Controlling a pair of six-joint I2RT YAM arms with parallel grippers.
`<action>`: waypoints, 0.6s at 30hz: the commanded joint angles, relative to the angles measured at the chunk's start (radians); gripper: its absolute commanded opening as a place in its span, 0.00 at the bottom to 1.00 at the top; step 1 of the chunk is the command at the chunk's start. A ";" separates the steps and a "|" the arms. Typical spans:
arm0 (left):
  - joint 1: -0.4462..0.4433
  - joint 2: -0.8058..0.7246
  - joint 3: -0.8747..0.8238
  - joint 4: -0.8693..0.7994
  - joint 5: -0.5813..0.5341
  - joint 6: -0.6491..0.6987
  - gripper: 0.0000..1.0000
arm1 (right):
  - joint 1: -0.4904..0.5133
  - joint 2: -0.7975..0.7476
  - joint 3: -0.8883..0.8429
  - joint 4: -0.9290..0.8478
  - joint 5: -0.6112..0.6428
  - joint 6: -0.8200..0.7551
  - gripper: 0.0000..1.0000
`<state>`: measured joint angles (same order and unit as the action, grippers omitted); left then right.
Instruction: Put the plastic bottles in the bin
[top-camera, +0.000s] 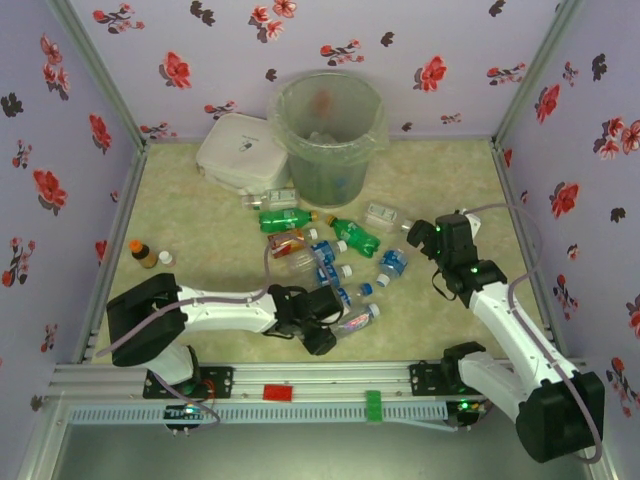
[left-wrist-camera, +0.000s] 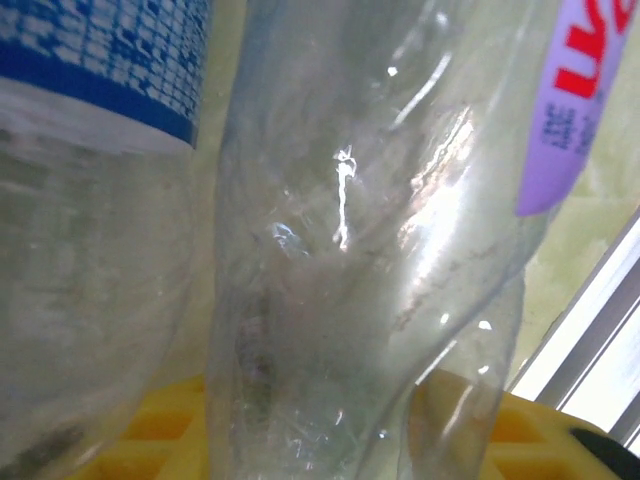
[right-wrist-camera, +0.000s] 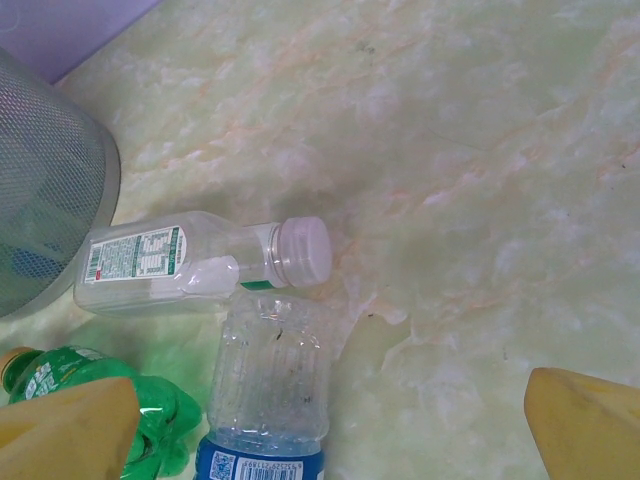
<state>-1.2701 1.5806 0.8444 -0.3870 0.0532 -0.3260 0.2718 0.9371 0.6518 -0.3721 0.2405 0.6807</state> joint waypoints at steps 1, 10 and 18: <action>-0.005 -0.018 0.024 -0.044 0.010 0.063 0.35 | -0.009 -0.001 0.031 0.014 0.023 -0.013 1.00; -0.006 -0.115 0.025 -0.044 0.007 0.064 0.32 | -0.017 0.006 0.018 0.032 0.016 -0.012 1.00; 0.032 -0.246 0.054 -0.032 -0.013 0.023 0.31 | -0.023 0.015 0.002 0.061 0.001 0.006 1.00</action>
<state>-1.2606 1.3849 0.8581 -0.4164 0.0528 -0.2852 0.2573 0.9466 0.6518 -0.3489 0.2394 0.6811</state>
